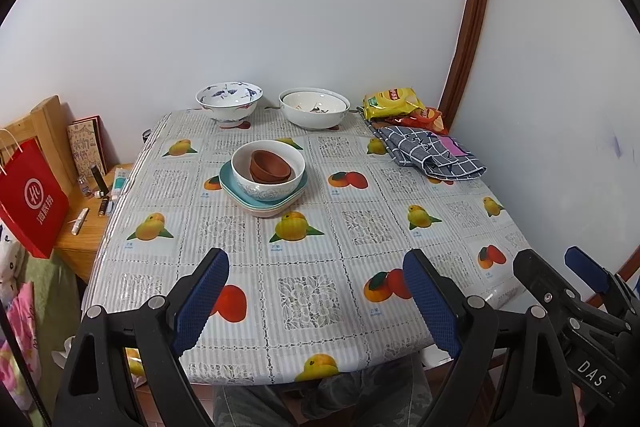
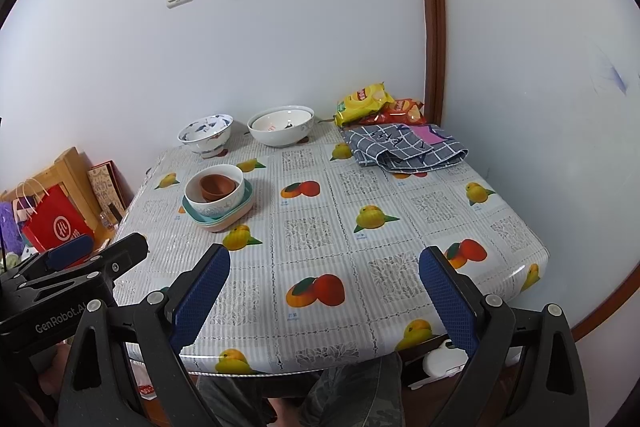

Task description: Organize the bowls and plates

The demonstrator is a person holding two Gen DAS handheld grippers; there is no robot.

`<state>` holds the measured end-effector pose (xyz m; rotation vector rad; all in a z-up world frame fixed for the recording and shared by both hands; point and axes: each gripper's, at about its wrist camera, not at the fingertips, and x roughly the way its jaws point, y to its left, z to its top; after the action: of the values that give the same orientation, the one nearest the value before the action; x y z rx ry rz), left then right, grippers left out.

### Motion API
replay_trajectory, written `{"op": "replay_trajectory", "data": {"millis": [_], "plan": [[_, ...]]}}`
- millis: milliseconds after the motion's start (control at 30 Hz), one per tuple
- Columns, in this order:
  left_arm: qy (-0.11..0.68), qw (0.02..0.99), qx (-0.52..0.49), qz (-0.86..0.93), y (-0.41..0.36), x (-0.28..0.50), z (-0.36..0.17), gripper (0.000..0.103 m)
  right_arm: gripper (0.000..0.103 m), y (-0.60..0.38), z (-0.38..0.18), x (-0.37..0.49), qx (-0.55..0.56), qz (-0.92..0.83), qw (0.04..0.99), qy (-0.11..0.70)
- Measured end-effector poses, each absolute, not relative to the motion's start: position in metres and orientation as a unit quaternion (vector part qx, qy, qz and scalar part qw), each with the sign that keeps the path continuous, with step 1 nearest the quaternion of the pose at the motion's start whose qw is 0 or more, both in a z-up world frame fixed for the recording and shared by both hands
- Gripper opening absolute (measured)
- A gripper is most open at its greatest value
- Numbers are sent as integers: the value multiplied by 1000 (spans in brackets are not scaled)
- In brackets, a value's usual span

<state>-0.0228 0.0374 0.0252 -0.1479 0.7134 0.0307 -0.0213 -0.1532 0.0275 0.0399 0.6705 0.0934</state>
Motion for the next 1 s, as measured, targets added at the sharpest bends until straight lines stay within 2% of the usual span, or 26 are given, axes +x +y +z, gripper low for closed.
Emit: {"op": "replay_trajectory", "data": {"millis": [1000], "plan": [[352, 933, -72, 20, 40, -23, 26, 88, 95, -149, 28, -22, 17, 50, 944, 327]]}}
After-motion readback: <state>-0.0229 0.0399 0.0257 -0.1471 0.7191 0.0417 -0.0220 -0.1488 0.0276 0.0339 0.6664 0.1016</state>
